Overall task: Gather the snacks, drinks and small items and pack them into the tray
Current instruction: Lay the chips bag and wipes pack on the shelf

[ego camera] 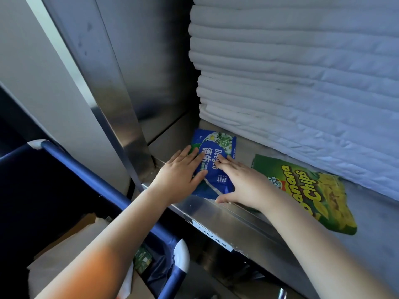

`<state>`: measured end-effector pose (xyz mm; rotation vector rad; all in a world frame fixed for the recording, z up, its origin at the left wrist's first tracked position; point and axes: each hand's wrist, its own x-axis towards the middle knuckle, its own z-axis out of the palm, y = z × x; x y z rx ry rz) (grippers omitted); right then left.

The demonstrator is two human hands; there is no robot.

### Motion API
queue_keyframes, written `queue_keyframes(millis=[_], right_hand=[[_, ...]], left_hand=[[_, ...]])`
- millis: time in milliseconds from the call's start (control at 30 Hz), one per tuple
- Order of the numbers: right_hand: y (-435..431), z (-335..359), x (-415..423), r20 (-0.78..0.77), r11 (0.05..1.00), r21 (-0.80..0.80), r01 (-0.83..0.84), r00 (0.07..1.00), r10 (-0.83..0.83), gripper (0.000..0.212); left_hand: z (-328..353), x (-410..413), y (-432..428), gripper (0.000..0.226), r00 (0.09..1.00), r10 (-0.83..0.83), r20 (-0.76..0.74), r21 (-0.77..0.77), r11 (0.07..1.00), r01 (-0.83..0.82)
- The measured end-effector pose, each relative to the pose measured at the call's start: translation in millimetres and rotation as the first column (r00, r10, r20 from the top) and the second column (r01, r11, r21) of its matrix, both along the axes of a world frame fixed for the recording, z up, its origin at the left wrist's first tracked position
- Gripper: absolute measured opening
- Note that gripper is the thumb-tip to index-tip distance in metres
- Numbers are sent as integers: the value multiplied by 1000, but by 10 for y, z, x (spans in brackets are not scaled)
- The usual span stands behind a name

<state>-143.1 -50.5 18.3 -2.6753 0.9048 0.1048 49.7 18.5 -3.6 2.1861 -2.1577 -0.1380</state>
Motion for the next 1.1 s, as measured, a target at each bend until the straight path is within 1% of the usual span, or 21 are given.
queue_keyframes(millis=[67, 133, 200, 233, 300, 333, 367, 400, 467, 500, 533, 600, 633, 700, 767, 833, 900, 933, 1067, 1100], right_hand=[[-75, 46, -17, -19, 999, 48, -8, 1000, 9, 97], [-138, 85, -20, -49, 996, 89, -12, 999, 16, 93], [-213, 124, -32, -81, 997, 80, 1, 997, 6, 85], [-252, 142, -48, -92, 999, 36, 9, 996, -5, 78], [-299, 169, -83, -102, 990, -132, 48, 993, -61, 63], [-291, 173, -105, -78, 974, -209, 82, 992, -100, 60], [-257, 173, -121, -25, 960, -253, 118, 991, -128, 58], [-194, 171, -132, 51, 954, -261, 150, 989, -142, 54], [-20, 164, -123, 197, 962, -214, 171, 972, -129, 47], [73, 159, -107, 216, 971, -183, 157, 970, -116, 49], [149, 143, -81, 187, 979, -153, 136, 977, -106, 57], [239, 82, -18, 59, 985, -143, 102, 994, -94, 73], [258, 55, 10, 13, 982, -162, 94, 996, -93, 76], [244, 24, 38, 25, 978, -180, 103, 995, -100, 71], [174, 14, 26, 60, 984, -128, 123, 991, -116, 63], [48, 12, -8, 79, 984, -86, 156, 986, -149, 60], [-83, 18, -24, 114, 977, -98, 188, 978, -177, 60], [-129, 17, -20, 134, 975, -97, 200, 973, -186, 61], [-139, -20, 34, 144, 976, -126, 178, 977, -160, 65], [-112, -31, 38, 154, 977, -142, 162, 978, -140, 64]], left_hand=[[9, -36, 55, 68, 999, 15, 44, -6, 1000, -15], [24, -72, 122, 69, 998, 22, 55, -24, 999, -21], [42, -104, 217, 69, 997, 4, 77, -65, 998, 1], [53, -122, 271, 69, 996, -13, 90, -85, 996, 21], [70, -143, 370, 68, 994, -50, 97, -110, 992, 60], [69, -140, 404, 67, 993, -68, 96, -111, 991, 78], [61, -128, 427, 65, 992, -86, 93, -109, 989, 95], [56, -108, 436, 62, 991, -99, 86, -110, 988, 108], [59, -62, 422, 55, 992, -117, 56, -157, 980, 124], [62, -42, 401, 54, 993, -109, 37, -193, 975, 114], [63, -23, 369, 56, 996, -82, 27, -222, 971, 86], [55, 17, 288, 63, 1000, -4, 25, -191, 982, 9], [32, 38, 247, 65, 999, 26, 25, -145, 989, -22], [-20, 68, 187, 63, 998, 49, 26, -53, 997, -48], [-52, 57, 183, 64, 998, 62, 10, -22, 998, -62], [-79, 11, 226, 66, 993, 94, 70, -60, 994, -90], [-72, -63, 292, 67, 978, 128, 166, -124, 986, -108], [-57, -108, 318, 67, 974, 136, 182, -144, 983, -111], [-20, -182, 376, 65, 975, 118, 188, -200, 977, -79], [-7, -165, 376, 62, 980, 116, 161, -224, 971, -78]])
